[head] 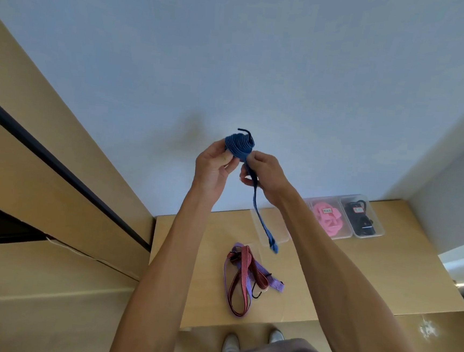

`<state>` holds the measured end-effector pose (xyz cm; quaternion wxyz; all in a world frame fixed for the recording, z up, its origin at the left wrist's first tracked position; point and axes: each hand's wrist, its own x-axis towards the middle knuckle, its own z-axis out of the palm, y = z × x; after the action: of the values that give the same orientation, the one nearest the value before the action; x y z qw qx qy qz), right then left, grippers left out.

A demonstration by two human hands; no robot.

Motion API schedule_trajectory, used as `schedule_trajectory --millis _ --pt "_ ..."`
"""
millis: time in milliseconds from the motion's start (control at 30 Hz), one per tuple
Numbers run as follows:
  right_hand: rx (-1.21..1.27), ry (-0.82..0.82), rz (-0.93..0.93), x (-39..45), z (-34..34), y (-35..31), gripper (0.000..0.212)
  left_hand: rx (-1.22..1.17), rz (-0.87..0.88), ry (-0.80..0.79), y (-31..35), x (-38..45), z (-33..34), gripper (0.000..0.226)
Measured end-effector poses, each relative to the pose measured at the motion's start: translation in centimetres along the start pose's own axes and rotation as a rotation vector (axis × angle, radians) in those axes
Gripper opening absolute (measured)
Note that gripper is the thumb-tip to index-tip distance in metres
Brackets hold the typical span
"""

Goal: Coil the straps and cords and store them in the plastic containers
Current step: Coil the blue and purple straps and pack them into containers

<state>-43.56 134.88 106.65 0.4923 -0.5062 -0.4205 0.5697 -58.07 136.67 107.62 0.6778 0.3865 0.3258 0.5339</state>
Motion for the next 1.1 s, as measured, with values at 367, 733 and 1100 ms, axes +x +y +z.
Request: schedule_trajectory --millis 367,733,1100 --pt "-0.660 0.047 0.035 0.4 0.8 0.3 0.017 1.003 0.430 0.441 -1.8 0.8 -1.0 0.018" --pt "-1.039 0.092 -0.212 0.3 1.5 -1.8 0.039 1.347 0.296 0.062 -3.3 0.5 -3.9 0.032" --pt "-0.245 -0.088 0.026 0.3 -1.6 0.2 0.023 0.454 -0.053 -0.191 -0.3 -0.2 -4.0 0.029"
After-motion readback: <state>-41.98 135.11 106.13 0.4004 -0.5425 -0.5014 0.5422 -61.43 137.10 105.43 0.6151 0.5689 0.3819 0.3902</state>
